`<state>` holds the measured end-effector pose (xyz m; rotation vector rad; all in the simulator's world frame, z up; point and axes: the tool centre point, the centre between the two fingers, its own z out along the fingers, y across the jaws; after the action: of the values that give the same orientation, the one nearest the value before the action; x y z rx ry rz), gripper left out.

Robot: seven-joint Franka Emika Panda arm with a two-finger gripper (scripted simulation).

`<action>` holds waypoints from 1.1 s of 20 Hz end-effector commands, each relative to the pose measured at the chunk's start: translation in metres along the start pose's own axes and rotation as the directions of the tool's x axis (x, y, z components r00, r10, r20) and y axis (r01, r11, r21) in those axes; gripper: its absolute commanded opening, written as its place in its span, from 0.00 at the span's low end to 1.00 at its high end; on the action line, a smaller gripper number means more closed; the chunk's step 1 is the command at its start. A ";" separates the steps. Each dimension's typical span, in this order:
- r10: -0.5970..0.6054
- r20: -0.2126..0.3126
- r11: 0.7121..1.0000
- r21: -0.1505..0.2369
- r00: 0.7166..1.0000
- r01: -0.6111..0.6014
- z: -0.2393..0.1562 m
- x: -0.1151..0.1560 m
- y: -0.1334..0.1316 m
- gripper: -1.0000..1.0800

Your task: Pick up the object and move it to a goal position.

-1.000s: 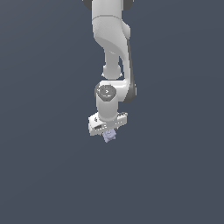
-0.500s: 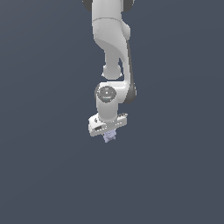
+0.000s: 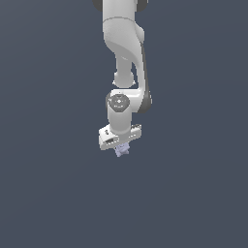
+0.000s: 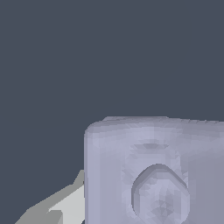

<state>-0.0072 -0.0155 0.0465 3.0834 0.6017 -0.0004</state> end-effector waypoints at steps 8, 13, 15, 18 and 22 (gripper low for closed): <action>-0.001 -0.001 1.000 -0.001 1.000 0.001 -0.041 -0.001 -0.027 0.00; -0.001 0.000 1.000 -0.002 1.000 0.001 -0.082 -0.002 -0.054 0.00; -0.001 0.000 1.000 -0.002 1.000 0.001 -0.102 -0.003 -0.067 0.00; -0.001 0.000 1.000 -0.002 1.000 0.001 -0.134 -0.004 -0.088 0.00; -0.001 0.000 1.000 -0.002 1.000 0.001 -0.177 -0.004 -0.115 0.00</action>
<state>-0.0496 0.0799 0.2071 3.0810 0.6036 0.0005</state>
